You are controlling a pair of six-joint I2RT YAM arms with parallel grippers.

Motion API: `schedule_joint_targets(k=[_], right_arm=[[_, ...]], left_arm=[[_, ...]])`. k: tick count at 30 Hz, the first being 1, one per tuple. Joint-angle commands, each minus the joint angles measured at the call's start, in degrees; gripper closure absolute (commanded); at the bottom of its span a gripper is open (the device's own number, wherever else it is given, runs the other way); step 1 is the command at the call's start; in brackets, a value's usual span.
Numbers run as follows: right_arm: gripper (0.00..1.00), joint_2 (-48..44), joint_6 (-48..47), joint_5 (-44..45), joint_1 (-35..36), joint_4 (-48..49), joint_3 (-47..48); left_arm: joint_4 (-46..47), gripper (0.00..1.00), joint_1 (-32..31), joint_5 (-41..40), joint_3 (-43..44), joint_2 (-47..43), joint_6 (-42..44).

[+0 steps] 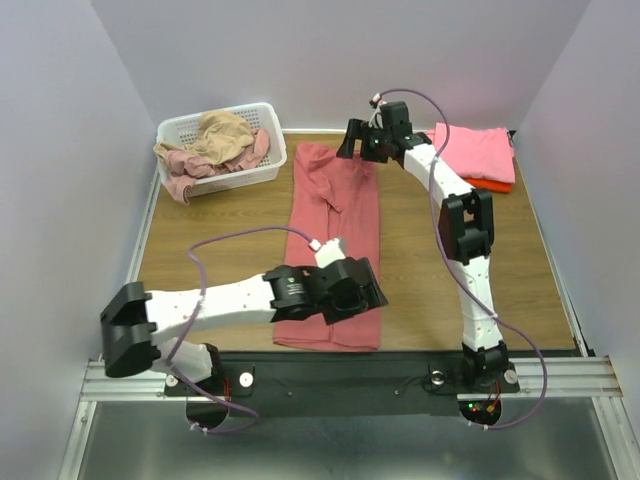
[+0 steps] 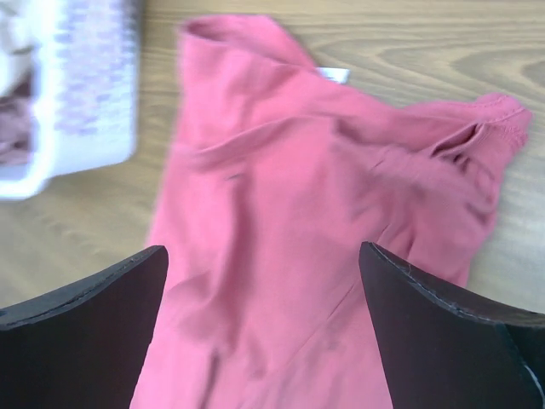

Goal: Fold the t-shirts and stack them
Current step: Fold the tshirt

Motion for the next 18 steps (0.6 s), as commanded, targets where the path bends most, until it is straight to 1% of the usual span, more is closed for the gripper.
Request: schedule_joint_targets(k=[1,2,3,4,5,6,7,8,9,10,11,12,13,14,15,16,18], right_arm=[[0.0,-15.2,-1.2,-2.3,2.2,0.9,-5.8],[0.0,-17.4,-1.5,-1.2,2.5,0.9,-8.7],[0.0,-20.3,-1.2,0.4,3.2,0.8,-14.6],[0.0,-22.8,-0.2,3.4,3.3,0.8,-18.7],[0.0,-28.7,0.7,5.0,3.4,0.8,-22.5],[0.0,-31.5,2.1,6.8,3.7,0.8,-30.7],[0.0,-37.2,3.8,7.8,3.9,0.9,-34.8],[0.0,-39.9,4.6,8.0,3.9,0.8,-38.5],[0.0,-42.4,5.5,8.2,4.7,0.7,-43.4],[0.0,-45.5,7.6,9.7,5.1,0.7,-51.8],[0.0,-50.6,8.4,10.4,6.9,0.7,-56.4],[0.0,-53.6,9.0,11.0,7.8,0.6,-60.2],[0.0,-55.9,10.9,11.3,8.8,0.6,-68.0],[0.0,-58.2,12.3,10.8,9.6,0.6,-71.1],[0.0,-62.3,13.8,9.8,10.9,0.6,-73.9],[0.0,-64.0,15.4,7.8,11.4,0.6,-78.8],[0.0,-67.6,17.0,7.3,13.7,0.5,-82.6]], left_arm=[[-16.3,0.01,0.6,-12.3,-2.0,-7.2,-4.6],[-19.2,0.02,1.2,-13.0,-2.8,-8.3,-6.1],[-23.1,0.01,2.6,-13.6,-3.8,-10.6,-8.0],[-24.7,0.02,3.4,-15.1,-6.5,-11.9,-9.0],[-26.4,0.01,4.7,-15.6,-8.2,-13.3,-10.8],[-27.5,0.02,5.8,-15.7,-10.1,-16.1,-11.9],[-27.1,0.02,9.6,-15.0,-14.3,-17.8,-11.3],[-26.4,0.02,11.8,-14.2,-16.5,-19.7,-10.4],[-25.5,0.02,13.5,-13.2,-18.5,-23.6,-8.5],[-23.2,0.02,16.5,-11.5,-22.2,-25.6,-7.7],[-21.6,0.01,17.2,-10.1,-23.9,-29.8,-7.5],[-20.8,0.02,17.6,-8.6,-26.9,-32.0,-7.4],[-20.1,0.02,17.7,-7.9,-28.3,-33.8,-7.5],[-19.8,0.01,17.8,-7.0,-29.7,-35.8,-8.0],[-17.3,0.01,17.8,-5.6,-32.4,-39.1,-7.7],[-16.3,0.01,18.0,-5.1,-33.5,-40.2,-7.6],[-14.1,0.01,18.1,-4.3,-34.8,-41.7,-6.6]])
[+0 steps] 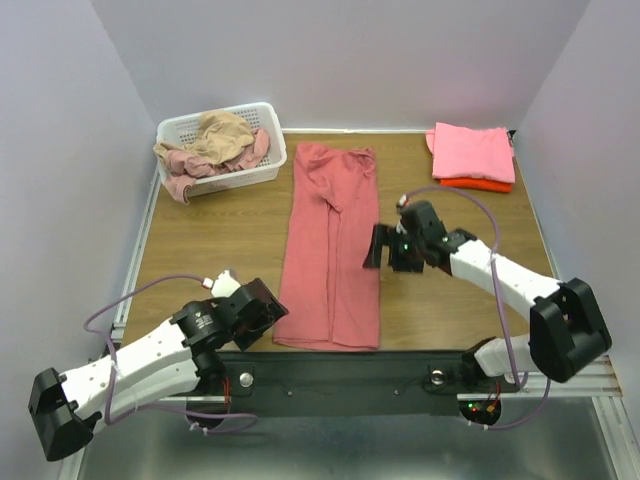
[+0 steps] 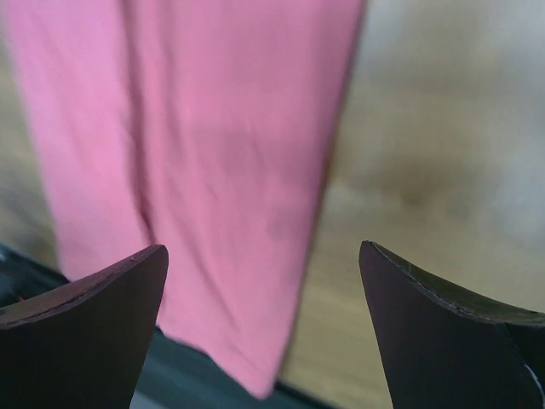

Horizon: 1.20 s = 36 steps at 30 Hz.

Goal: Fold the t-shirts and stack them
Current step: Fold the tshirt

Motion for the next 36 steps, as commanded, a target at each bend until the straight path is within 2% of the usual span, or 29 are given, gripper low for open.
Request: schedule_joint_targets(k=[1,5,9,13,18,22,24,25,27,30,32,33,34,35,36], right_arm=[[0.0,-8.3,6.7,-2.3,3.3,-0.9,-7.3],[0.0,-13.6,9.4,-6.2,4.0,-1.2,-13.1],[0.0,-16.4,10.3,-8.9,4.4,-2.5,-15.9],[0.0,-15.5,9.3,-8.9,4.7,-4.8,-15.6],[0.01,-13.5,9.1,-10.8,5.4,-6.7,-17.1],[0.01,-14.5,10.3,-11.4,6.6,-7.4,-18.8],[0.01,-14.3,10.7,-11.7,7.4,-7.5,-19.2],[0.01,-13.8,10.7,-11.6,8.7,-7.4,-19.1],[0.01,-13.0,11.5,-10.8,10.8,-7.4,-18.6],[0.02,-10.7,14.6,-8.9,17.1,-7.2,-17.7],[0.03,-9.4,16.0,-6.8,18.8,-6.9,-17.3],[0.06,-9.4,16.7,-6.1,20.0,-6.7,-17.0],[0.07,-9.5,17.4,-5.3,20.3,-6.7,-17.0],[0.09,-9.9,18.8,-4.0,20.7,-6.6,-17.1],[0.1,-10.6,19.5,-3.6,21.2,-6.4,-17.4]], left_arm=[[5.6,0.01,0.6,2.7,-2.5,-2.1,1.5],[7.4,0.01,0.8,3.7,-2.1,4.8,4.3],[8.9,0.02,1.5,5.7,-1.0,16.3,8.0],[10.2,0.1,1.5,9.0,-1.2,22.1,8.9],[9.6,0.25,1.5,10.7,-1.6,21.8,8.4],[9.3,0.27,1.5,12.5,-3.9,17.2,6.5],[9.1,0.31,1.5,13.1,-4.6,15.2,5.7],[8.9,0.39,1.5,13.3,-5.2,13.5,4.6],[8.7,0.48,1.5,13.5,-5.7,11.4,3.9],[8.8,0.72,1.5,13.8,-6.4,9.9,3.4],[8.9,0.81,1.5,13.8,-6.7,9.7,3.1],[9.0,0.9,1.5,13.9,-6.8,9.6,3.0],[9.1,0.91,1.5,13.9,-6.8,9.7,3.0],[9.1,0.99,1.5,14.0,-7.0,9.8,3.0],[9.1,1.0,1.5,13.8,-6.9,9.8,3.0]])
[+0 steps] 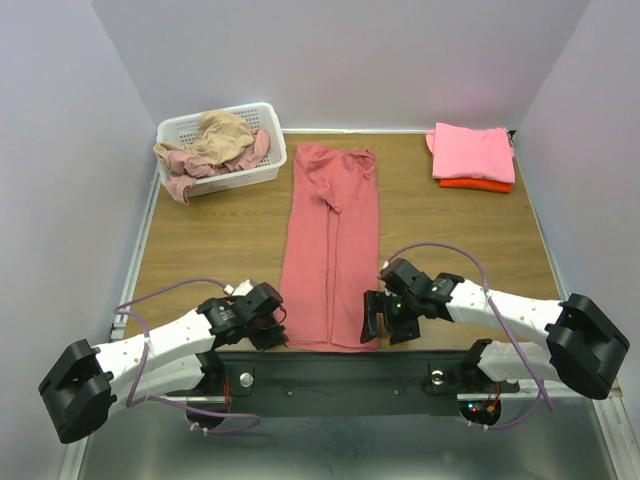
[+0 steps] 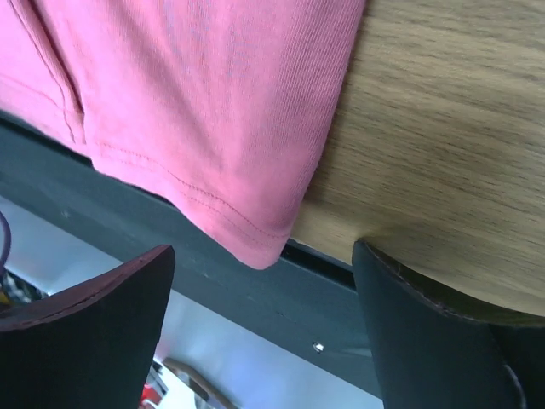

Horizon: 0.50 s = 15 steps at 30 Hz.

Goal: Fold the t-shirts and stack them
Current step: Fold the tshirt

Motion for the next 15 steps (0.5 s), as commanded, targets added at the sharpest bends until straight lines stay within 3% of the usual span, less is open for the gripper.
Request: schedule_joint_targets(k=[1,9,15], right_arm=[[0.12,-1.7,5.0,4.7,1.5,1.4,1.7],[0.3,0.2,10.8,3.1,4.4,8.2,-2.3],[0.5,0.8,11.6,3.0,5.6,8.7,-2.7]], left_arm=[[-2.5,1.0,0.0,0.1,-1.1,-0.2,-0.5],[-2.4,1.0,0.0,0.1,-1.5,-1.3,-0.7],[-2.8,1.0,0.0,-0.5,-0.9,-2.6,-0.9]])
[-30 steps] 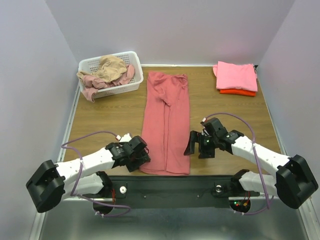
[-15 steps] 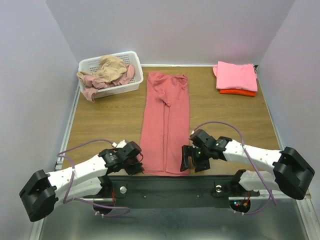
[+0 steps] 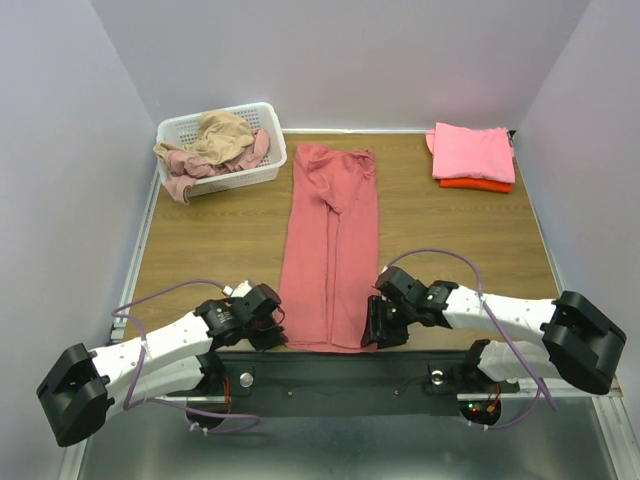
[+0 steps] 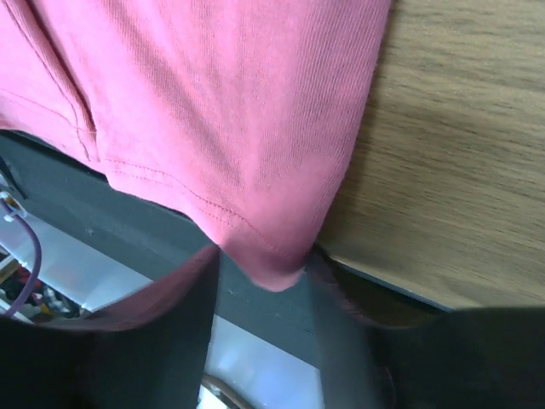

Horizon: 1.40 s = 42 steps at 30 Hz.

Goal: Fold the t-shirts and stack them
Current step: Fold the tshirt

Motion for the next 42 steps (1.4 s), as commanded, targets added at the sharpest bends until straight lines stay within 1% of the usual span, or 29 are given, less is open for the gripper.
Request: schedule_joint_targets(k=[1,2,3,4,6,7,8,11,15,17,21,25,29,31,34,38,42], right_arm=[[0.53,0.2,1.7,0.7,0.6,2.7,-0.4],[0.63,0.3,1.6,1.3,0.6,2.7,-0.2],[0.68,0.6,1.4,1.9,0.6,2.7,-0.1],[0.77,0.8,1.3,2.9,0.6,2.7,0.4],[0.88,1.0,1.2,3.5,0.6,2.7,0.8],[0.97,1.0,0.9,4.1,0.6,2.7,1.5],[1.0,1.0,0.5,4.3,0.6,2.6,2.0],[1.0,1.0,-0.4,5.8,0.6,2.5,4.3],[1.0,1.7,-2.3,8.1,0.6,1.9,8.3],[1.0,2.2,-3.4,9.3,0.4,1.4,10.1],[1.0,4.0,-5.6,10.7,-1.4,0.9,13.7],[0.99,4.9,-7.6,11.6,-5.2,0.7,16.6],[1.0,4.9,-9.8,14.4,-9.0,0.7,19.5],[1.0,5.8,-10.9,14.9,-12.0,0.8,20.8],[1.0,8.8,-14.3,14.8,-15.1,0.7,23.4],[1.0,13.0,-16.5,13.7,-18.1,0.8,26.8],[1.0,16.2,-17.9,13.8,-21.6,1.0,29.7]], left_arm=[[-2.6,1.0,0.0,-0.7,0.0,-1.0,-0.5],[-2.4,1.0,-0.1,-0.9,0.3,-1.0,-0.5],[-1.9,1.0,-0.1,-0.9,0.4,-1.1,-0.2],[-1.6,1.0,0.0,-1.0,0.6,-1.2,0.0],[-0.8,1.0,0.0,-1.0,1.0,-1.1,0.4],[-0.8,1.0,0.0,-1.4,1.7,-1.1,0.5],[-0.9,1.0,0.0,-1.7,2.1,-1.1,0.7],[-1.0,1.0,0.0,-3.6,4.2,-0.9,0.6],[-0.4,1.0,0.6,-6.8,7.9,0.9,2.6],[0.1,1.0,2.0,-7.6,10.5,2.2,3.8],[0.7,1.0,6.1,-8.3,15.4,6.5,9.7],[2.1,1.0,10.3,-8.6,21.8,12.4,15.1],[3.5,1.0,14.3,-8.4,26.6,17.7,19.3],[4.5,1.0,15.5,-8.3,28.4,20.8,21.7],[5.0,1.0,18.4,-7.8,32.9,24.8,24.2],[6.5,1.0,21.3,-6.9,37.4,29.0,27.7],[6.6,1.0,22.7,-6.8,42.8,35.2,31.8]])
